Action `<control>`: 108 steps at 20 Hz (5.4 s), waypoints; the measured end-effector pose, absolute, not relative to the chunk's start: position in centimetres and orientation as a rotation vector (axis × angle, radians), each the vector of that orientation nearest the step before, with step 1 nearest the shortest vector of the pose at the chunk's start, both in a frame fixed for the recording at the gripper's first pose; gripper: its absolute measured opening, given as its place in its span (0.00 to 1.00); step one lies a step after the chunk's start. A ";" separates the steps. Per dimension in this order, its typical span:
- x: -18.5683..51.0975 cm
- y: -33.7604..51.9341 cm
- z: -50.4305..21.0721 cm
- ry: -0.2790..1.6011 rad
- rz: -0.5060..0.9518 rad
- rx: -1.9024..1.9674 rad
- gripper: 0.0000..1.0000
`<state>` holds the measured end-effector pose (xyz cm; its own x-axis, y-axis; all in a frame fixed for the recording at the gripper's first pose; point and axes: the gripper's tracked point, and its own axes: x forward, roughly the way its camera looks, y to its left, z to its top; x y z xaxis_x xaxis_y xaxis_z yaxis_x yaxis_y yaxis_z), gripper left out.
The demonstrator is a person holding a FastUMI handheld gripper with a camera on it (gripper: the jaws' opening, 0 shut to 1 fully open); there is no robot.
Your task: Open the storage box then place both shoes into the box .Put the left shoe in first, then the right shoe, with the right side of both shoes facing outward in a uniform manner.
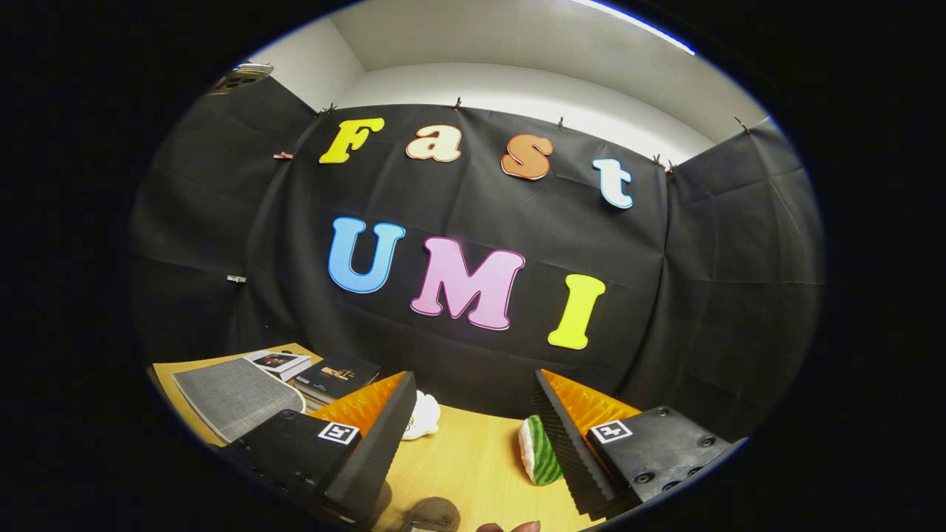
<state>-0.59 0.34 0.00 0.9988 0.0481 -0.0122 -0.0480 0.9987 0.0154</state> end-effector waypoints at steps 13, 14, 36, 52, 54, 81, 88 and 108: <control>-0.3 17.2 -3.4 0.239 0.571 0.175 0.97; -0.6 18.8 -3.8 0.270 0.625 0.204 0.97; -5.2 36.5 -20.3 1.253 0.862 1.365 0.83; -2.7 36.4 -9.3 0.919 0.909 1.175 0.05; -1.9 37.6 -6.1 0.853 0.914 1.146 0.07; -2.4 53.9 3.5 0.649 1.044 0.970 0.90; -2.6 45.4 1.5 0.572 0.939 0.789 0.96; -10.0 18.0 -27.5 0.990 0.366 0.360 0.85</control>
